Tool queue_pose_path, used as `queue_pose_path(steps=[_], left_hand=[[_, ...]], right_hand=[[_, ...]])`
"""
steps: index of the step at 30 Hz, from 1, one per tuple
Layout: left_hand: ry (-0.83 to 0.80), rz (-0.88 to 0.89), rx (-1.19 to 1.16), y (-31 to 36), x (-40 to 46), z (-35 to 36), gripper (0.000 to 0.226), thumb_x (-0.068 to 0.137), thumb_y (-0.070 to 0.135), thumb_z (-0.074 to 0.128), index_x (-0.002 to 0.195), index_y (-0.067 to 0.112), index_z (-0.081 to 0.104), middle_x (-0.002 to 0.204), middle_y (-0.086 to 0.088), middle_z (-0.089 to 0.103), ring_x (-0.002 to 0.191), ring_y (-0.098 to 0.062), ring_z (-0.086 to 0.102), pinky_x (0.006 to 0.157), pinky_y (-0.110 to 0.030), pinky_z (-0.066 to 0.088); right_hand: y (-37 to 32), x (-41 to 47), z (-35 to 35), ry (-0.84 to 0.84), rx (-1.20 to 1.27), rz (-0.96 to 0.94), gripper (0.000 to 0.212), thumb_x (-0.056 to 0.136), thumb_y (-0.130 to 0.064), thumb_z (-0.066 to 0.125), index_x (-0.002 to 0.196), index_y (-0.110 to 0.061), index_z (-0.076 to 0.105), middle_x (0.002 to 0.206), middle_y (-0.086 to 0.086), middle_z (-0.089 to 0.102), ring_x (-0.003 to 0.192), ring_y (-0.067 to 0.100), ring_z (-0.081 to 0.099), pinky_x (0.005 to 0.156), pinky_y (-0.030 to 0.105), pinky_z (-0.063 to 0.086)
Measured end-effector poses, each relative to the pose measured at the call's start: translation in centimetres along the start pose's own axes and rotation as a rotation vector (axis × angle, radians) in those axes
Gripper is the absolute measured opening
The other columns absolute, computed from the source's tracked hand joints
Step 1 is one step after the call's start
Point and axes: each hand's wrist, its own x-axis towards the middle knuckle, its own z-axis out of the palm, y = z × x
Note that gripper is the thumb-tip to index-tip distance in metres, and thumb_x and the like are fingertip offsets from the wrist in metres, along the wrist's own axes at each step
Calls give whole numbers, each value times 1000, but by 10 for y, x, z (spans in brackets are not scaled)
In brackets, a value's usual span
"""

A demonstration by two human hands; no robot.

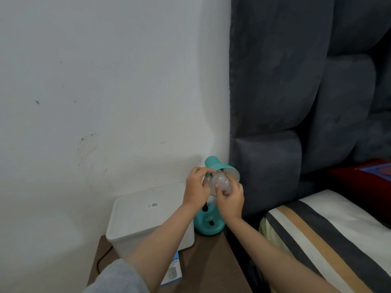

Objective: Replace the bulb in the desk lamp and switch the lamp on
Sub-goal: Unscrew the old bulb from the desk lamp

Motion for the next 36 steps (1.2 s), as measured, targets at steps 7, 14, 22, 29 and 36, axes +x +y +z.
queue_pose_path(steps=[7,14,22,29,36], left_hand=[[-19,-9,6,0,-1,-3,36,80,-9,51,95,21,65,96,-4,59,91,-10,58,82,-6,42],[-30,-3,-19,1,-1,-3,36,80,-7,52,94,23,65,94,-5,59,89,-11,58,81,-6,42],[-31,-7,-17,1,-1,-3,35,81,-7,51,94,22,65,94,-4,59,89,-11,57,81,-4,40],[-32,21,-8,1,-1,-1,34,82,-6,52,94,23,65,96,-3,59,90,-6,56,82,-4,40],[-21,11,-18,-2,-2,0,35,82,-6,53,94,25,65,94,-4,59,89,-5,56,81,-5,41]], right_hand=[[0,-5,5,-8,-47,-79,43,78,6,62,114,-16,64,128,9,45,113,23,53,86,18,46],[-2,-8,10,148,150,193,56,76,-21,74,126,-25,49,124,5,38,94,20,58,80,30,52],[-11,0,11,124,192,241,43,75,0,71,112,-17,58,118,6,42,97,23,57,85,31,51],[-2,-3,15,196,273,413,58,76,-29,74,125,-16,43,123,12,51,99,27,62,81,34,54],[-4,-2,12,117,193,272,45,76,-4,71,112,-24,54,120,8,43,96,25,60,81,33,53]])
